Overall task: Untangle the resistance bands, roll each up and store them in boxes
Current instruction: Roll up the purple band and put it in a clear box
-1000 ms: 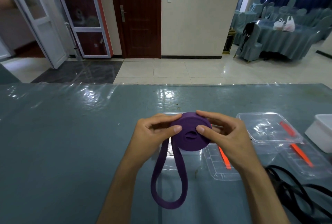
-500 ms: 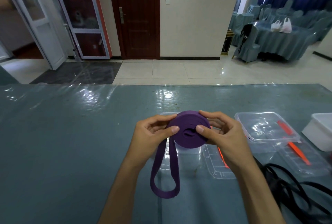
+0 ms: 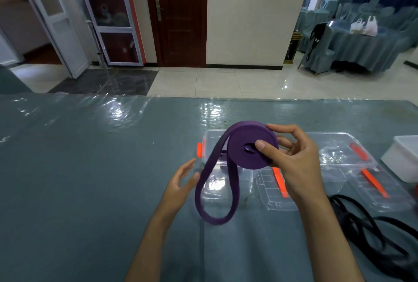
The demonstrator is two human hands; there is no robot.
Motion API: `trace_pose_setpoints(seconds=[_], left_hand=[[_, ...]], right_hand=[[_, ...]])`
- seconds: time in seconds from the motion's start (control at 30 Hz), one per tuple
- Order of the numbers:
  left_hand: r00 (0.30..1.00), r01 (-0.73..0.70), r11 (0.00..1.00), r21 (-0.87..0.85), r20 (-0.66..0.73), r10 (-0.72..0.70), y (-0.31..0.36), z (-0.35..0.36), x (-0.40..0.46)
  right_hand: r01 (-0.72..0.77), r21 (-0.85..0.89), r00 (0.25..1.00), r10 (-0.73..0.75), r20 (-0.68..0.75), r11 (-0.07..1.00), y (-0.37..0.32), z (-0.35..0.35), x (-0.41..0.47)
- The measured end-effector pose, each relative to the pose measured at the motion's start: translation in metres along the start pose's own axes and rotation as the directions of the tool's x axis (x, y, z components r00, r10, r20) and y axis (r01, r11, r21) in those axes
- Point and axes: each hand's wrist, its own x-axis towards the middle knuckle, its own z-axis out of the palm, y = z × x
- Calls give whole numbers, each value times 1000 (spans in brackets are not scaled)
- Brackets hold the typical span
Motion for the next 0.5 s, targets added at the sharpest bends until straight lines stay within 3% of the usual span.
trace_pose_setpoints(seconds=[0.13,0.23,0.37,0.5], left_hand=[[954,232,963,-135,-165,-252,-67,22,-14],[928,328,902,-281,-84,-364,-96,48,-24],[915,367,841,-399,-7,-403,-105,70,-21],[912,336,833,-439,-71,-405,-112,83,-23]], right_hand=[[14,1,1000,-14,-5,1000,-2,1,-9],[9,-6,1000,-9,-14,1000,-5,2,-14],[8,2,999,-8,-38,1000,-6,-4,-20],[0,-3,995,0,-102,1000,-8,-14,-25]])
